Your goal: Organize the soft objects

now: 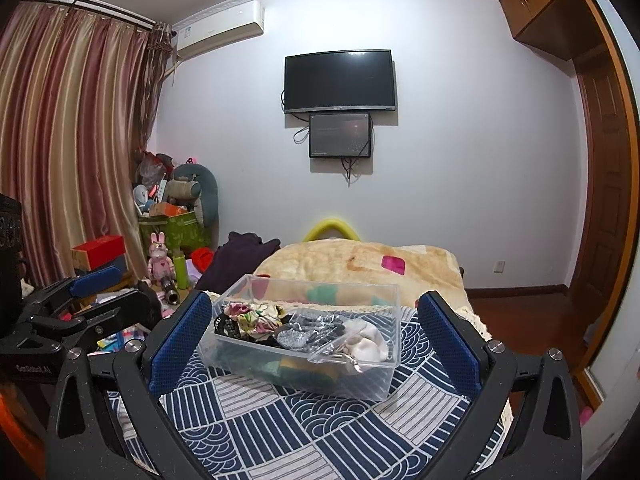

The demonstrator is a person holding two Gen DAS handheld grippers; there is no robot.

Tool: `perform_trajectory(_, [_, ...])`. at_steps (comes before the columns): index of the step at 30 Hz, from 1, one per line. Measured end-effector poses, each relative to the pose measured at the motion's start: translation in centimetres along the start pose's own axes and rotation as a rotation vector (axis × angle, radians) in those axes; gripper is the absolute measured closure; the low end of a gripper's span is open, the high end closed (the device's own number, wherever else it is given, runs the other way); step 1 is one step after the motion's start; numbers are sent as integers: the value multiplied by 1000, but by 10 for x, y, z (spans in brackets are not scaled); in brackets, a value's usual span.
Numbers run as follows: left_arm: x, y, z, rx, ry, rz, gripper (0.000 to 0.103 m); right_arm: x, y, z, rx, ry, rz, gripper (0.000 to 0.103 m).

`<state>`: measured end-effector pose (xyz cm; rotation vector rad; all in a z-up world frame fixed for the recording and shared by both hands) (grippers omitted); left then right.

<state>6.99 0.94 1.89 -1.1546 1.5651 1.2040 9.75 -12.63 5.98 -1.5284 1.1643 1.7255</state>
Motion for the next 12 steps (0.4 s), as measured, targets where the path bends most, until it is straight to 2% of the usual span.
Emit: perform_trajectory(12, [2, 1, -5, 7, -15, 3, 0, 0, -1, 1, -2, -3, 6, 0])
Point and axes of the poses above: each gripper's, at about its wrist camera, not at the fingertips, and y roughly against the way its jaws point, z to its left, x to its underside, the point moved 4 cm from there along -y, roughly the way its jaws point, and after that the axes turned 4 degrees about y, right-handed, at the moved point
